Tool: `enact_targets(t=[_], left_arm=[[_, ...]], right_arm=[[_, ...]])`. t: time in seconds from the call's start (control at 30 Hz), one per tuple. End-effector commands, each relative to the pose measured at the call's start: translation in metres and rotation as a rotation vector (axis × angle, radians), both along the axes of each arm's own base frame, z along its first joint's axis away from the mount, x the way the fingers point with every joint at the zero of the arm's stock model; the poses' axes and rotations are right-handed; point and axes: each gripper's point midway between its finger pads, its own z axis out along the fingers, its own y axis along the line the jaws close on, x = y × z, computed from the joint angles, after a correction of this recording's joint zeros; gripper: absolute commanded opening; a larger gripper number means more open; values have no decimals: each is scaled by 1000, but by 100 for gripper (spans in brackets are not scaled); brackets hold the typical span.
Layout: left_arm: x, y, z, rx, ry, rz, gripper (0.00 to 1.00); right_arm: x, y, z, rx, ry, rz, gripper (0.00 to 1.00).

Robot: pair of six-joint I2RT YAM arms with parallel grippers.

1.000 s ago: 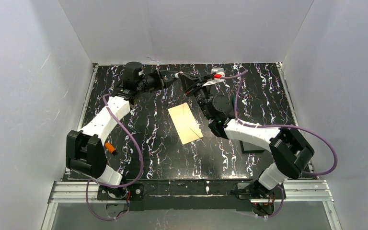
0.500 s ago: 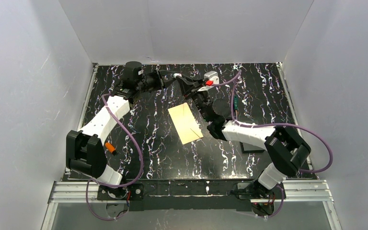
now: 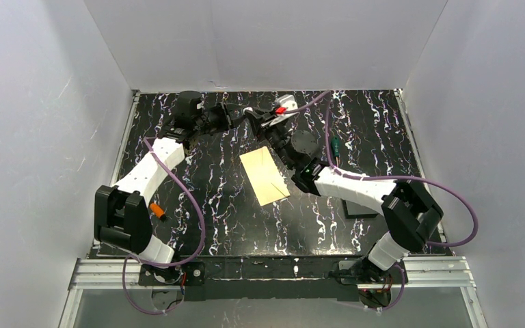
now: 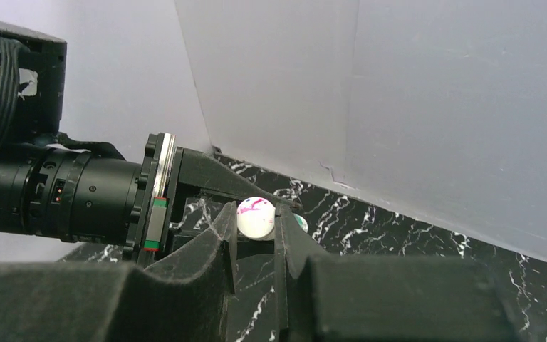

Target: Place the letter into the envelope and seal it

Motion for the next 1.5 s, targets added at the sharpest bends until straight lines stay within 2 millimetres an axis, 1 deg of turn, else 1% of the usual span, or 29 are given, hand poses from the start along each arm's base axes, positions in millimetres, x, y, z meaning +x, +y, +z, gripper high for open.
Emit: enact_targets(t=[0.0,0.23,0.47,0.63,0.77,0.83,0.93,1.13,1.37,1.43,1.47], left_arm=[[-4,3,34,-302,275,132,0],[-8,5,25,-250,302,136,0],[-16,5,14,-196,340,125,0],[-17,3,10,-191,352,108,0],[-18,3,14,-188,347,105,0],[-19,3,14,-183,350,103,0],[-23,3,12,-162,364,96,0],[-24,4,8,-161,385,99,0],[-28,8,-2,-147,407,108,0],[-30,9,-4,-143,411,108,0],[-31,10,-6,-139,416,109,0]], right_arm=[[-3,4,-12,-141,58,-29,1],[-9,3,-21,-284,54,-119,1],[-5,-7,-33,-377,108,-213,1],[-5,-10,-39,-389,132,-222,1],[-3,-10,-44,-383,168,-239,1],[1,-12,-49,-401,194,-269,1],[7,-18,-64,-444,235,-331,1],[10,-24,-83,-503,299,-380,1],[7,-31,-121,-599,355,-403,1],[2,-23,-116,-565,387,-351,1],[1,-21,-110,-553,394,-333,1]])
